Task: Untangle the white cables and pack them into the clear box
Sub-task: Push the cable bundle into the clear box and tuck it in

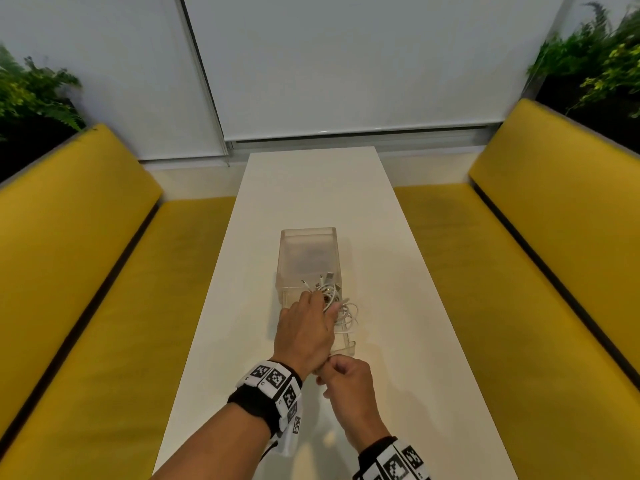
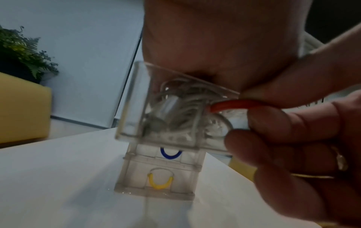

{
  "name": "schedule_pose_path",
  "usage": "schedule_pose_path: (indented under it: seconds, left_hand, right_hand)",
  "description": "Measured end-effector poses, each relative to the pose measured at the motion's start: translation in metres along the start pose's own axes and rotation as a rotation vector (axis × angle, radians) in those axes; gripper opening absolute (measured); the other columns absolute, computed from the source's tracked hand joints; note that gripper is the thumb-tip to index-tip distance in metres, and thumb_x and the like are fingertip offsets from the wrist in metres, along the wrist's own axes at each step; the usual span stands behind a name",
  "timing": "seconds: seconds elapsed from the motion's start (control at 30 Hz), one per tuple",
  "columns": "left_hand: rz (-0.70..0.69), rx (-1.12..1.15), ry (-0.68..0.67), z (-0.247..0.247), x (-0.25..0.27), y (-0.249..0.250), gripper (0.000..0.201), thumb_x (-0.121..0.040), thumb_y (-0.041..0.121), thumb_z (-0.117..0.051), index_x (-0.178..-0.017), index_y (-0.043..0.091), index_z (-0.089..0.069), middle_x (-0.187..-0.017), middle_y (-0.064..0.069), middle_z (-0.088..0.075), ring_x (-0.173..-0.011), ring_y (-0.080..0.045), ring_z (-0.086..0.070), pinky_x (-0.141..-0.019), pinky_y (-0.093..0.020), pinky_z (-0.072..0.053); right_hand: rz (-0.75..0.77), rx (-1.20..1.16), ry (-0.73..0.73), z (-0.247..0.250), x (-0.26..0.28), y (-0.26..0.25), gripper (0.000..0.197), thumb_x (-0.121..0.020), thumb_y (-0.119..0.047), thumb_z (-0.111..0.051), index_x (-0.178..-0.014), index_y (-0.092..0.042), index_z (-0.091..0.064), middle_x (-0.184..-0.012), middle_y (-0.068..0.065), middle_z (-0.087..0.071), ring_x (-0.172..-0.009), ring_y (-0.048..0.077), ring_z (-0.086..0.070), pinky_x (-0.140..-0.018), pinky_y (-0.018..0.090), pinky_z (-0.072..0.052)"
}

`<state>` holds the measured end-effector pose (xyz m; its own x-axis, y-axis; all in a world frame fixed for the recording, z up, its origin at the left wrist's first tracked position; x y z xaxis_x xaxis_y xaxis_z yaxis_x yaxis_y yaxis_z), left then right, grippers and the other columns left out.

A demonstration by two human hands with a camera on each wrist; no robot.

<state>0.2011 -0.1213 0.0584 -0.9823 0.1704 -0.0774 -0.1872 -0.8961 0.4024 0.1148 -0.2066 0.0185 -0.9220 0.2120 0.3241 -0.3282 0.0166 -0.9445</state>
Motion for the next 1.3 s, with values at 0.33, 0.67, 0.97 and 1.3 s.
schedule_pose_path:
  seconds: [0.33,0.67,0.97,1.3]
  left_hand:
    - [-0.101,-0.104,0.007,0.0,0.002,0.001,0.052,-0.107,0.04,-0.03,-0.157,0.041,-0.013,-0.125,-0.001,-0.06,-0.091,-0.029,-0.067,-0.069,-0.037,-0.046]
    - [0.005,-0.19,-0.058,0.004,-0.007,0.001,0.043,-0.106,0.038,-0.029,-0.142,0.024,-0.047,-0.128,-0.005,-0.062,-0.109,-0.029,-0.061,-0.084,-0.04,-0.046]
    - [0.079,-0.019,0.012,-0.008,-0.006,0.007,0.064,-0.098,0.055,-0.016,-0.117,0.019,-0.065,-0.118,-0.008,-0.053,-0.109,-0.028,-0.051,-0.097,-0.043,-0.043]
    - [-0.227,0.106,-0.106,0.0,0.005,-0.01,0.06,-0.102,0.051,-0.039,-0.158,0.031,-0.029,-0.158,0.002,-0.039,-0.135,-0.022,-0.046,-0.113,-0.043,-0.037]
  right_hand:
    - [-0.021,0.005,0.009,-0.007,-0.001,0.009,0.03,-0.071,-0.019,-0.069,-0.066,0.01,-0.062,-0.059,0.009,-0.058,-0.059,0.016,-0.049,-0.058,0.029,-0.042]
    - [-0.021,-0.031,-0.018,0.0,0.001,0.0,0.018,-0.081,-0.006,-0.068,-0.068,0.006,-0.071,-0.063,0.009,-0.061,-0.06,0.016,-0.049,-0.057,0.026,-0.041]
    - [-0.04,-0.032,0.009,0.003,0.0,0.003,0.022,-0.074,-0.013,-0.068,-0.071,0.009,-0.069,-0.062,0.013,-0.06,-0.059,0.019,-0.049,-0.056,0.028,-0.041]
    - [-0.009,-0.036,0.001,-0.001,-0.001,0.002,0.037,-0.062,-0.023,-0.062,-0.068,0.013,-0.063,-0.062,0.013,-0.056,-0.06,0.02,-0.045,-0.059,0.032,-0.038]
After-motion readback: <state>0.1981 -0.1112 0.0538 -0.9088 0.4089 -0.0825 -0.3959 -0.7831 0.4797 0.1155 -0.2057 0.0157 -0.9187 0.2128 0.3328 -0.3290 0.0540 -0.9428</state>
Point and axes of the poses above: each hand's wrist, its own x-axis away from the middle knuckle, its own z-axis out of the back of the hand, y = z × x, the point moved 3 cm from there along -x, towards the middle knuckle
